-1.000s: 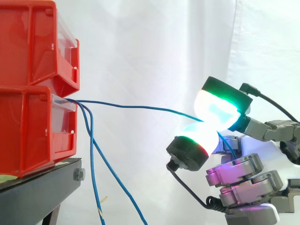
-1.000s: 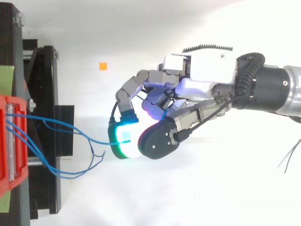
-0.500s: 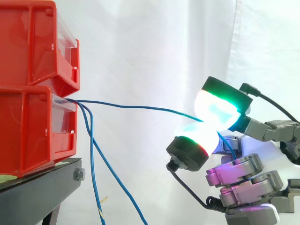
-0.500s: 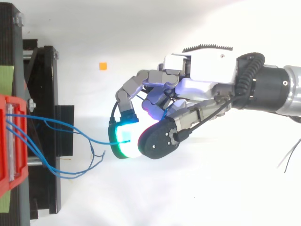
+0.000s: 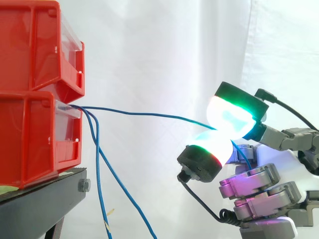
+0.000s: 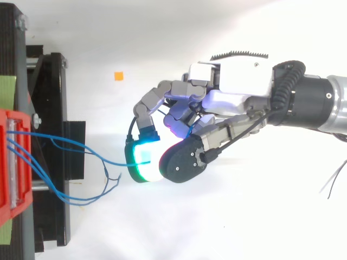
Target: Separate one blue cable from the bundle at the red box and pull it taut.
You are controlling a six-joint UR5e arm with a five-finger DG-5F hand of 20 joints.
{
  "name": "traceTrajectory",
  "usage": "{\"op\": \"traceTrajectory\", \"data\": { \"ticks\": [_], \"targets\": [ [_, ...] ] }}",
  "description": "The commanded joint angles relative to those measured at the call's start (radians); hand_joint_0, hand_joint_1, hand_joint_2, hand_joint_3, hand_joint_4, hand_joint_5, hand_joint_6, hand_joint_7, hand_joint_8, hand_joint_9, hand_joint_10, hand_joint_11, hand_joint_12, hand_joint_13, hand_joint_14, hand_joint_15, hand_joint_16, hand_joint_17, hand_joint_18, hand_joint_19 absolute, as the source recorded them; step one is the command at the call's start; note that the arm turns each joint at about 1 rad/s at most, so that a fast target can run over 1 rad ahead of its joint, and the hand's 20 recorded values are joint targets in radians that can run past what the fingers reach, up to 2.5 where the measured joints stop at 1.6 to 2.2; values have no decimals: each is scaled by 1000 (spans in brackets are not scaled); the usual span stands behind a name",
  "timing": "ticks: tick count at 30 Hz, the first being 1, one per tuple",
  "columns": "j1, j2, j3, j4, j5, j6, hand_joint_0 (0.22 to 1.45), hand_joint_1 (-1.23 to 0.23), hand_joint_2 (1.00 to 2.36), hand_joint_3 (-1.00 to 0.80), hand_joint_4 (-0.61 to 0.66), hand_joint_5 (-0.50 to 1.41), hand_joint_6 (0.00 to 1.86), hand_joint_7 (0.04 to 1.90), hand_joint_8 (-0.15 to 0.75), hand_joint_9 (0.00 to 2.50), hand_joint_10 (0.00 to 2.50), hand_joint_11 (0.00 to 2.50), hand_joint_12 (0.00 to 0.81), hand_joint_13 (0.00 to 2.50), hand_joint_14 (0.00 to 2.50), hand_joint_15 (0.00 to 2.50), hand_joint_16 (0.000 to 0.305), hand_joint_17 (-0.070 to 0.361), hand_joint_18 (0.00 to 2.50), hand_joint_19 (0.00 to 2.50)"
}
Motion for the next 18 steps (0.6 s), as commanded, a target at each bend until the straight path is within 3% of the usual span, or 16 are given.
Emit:
{"op": "traceTrajectory", "data": {
  "ticks": [1,18],
  "targets": [
    [0,0,0,0,0,0,820,-798,1012,-338,-207,-185,953,1191,302,881,2500,1695,361,1044,2256,1316,43,96,1182,1195],
    [0,0,0,0,0,0,820,-798,1011,-338,-208,-184,953,1183,302,883,2500,1697,360,1043,2252,1316,43,96,1182,1188]
  ]
}}
